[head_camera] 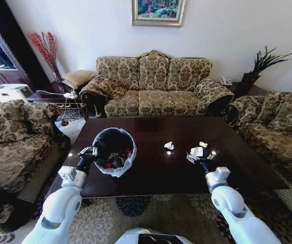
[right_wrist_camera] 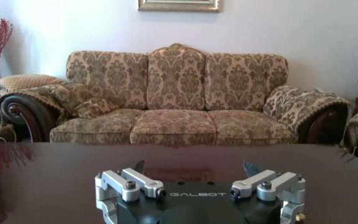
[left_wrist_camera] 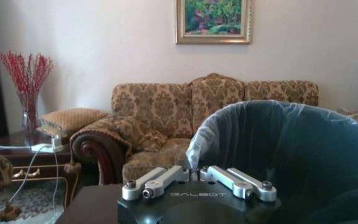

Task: Move to the front of the table and place the trash on the table into the trash bin.

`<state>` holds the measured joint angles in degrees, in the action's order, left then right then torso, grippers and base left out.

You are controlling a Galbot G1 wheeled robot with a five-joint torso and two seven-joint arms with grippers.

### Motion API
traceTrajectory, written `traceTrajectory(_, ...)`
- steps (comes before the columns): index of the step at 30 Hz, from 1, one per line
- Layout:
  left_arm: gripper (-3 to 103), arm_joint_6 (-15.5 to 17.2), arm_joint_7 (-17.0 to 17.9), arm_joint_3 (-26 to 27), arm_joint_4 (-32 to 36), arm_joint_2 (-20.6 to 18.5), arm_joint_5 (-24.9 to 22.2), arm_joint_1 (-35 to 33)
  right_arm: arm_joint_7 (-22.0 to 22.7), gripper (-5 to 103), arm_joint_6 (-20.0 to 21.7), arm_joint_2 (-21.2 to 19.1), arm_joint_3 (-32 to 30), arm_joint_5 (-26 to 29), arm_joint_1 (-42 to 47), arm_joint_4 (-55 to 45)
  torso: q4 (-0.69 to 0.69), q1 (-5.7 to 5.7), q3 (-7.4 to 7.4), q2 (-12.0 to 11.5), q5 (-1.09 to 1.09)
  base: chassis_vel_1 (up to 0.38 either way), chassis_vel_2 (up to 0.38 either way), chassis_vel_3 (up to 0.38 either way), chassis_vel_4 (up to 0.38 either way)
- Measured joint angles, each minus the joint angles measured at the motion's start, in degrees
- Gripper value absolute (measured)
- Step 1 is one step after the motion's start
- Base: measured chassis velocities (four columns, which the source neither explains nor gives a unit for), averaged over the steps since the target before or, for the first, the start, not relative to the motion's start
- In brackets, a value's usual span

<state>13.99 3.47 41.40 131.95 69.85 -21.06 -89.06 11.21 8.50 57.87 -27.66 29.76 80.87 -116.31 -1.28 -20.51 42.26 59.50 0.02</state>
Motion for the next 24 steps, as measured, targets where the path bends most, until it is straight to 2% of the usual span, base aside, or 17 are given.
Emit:
traceTrajectory(14,3,0.2,-0.2,-0.1,0.7,0.2,0.7,-0.5,-0.5,100,-0.5,0.9,-0.6,-0.2,1.0,-0.2,-0.02,0.00,0.00,0.0,-0.02,0.000,0.000,0.000,0.000)
traceTrajectory(24,3,0.2,-0.2,0.0,1.0,0.2,0.7,-0.8,-0.9,100,-0.8,1.3,-0.7,-0.5,1.4,-0.2,-0.02,0.00,0.00,0.0,-0.02,-0.053,0.068,0.058,-0.048)
